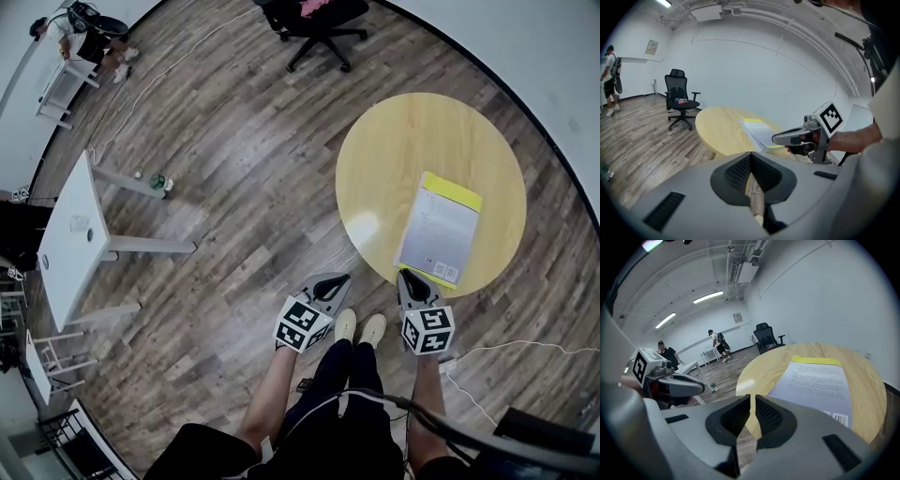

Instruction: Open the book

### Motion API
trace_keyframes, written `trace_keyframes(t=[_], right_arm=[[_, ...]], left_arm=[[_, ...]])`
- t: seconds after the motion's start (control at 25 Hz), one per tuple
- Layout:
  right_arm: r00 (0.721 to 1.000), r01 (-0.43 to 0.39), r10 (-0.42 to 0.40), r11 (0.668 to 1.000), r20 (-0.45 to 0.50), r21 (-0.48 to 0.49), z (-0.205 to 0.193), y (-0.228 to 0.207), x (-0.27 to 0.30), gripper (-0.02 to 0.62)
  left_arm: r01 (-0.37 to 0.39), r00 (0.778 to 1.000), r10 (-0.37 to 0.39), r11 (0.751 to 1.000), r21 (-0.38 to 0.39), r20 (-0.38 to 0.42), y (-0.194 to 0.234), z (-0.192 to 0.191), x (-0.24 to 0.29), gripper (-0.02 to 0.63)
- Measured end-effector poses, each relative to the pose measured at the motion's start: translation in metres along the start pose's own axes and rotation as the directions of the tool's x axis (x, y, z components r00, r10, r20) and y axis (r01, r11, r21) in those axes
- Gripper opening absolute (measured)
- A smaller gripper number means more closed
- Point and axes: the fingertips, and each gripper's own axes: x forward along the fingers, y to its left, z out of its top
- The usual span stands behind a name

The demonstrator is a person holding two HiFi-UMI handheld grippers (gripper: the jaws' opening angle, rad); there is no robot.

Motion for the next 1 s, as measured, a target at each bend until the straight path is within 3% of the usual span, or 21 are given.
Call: trace_keyframes(t=[0.16,0.36,1.0], right_arm=[[0.999,0.025,-0.025,1.0,-0.039,-0.007,-0.003,-0.002,0.009,0.137],[0.993,0.07,-0.072,0.997,-0.096,-0.018,-0.009,-0.009,0.021,0.215],[0.977,0.119,-0.124,0.992,-0.172,-0.041,-0.018,-0.024,0.039,0.215]], left_arm=[[-0.003,1.0,0.003,1.0,-0.011,-0.001,0.007,-0.002,-0.002,0.0],[-0.003,1.0,0.002,1.0,-0.024,-0.007,0.015,-0.006,-0.004,0.0],[-0.022,1.0,0.021,0.998,-0.067,-0.017,0.031,-0.015,-0.001,0.0]])
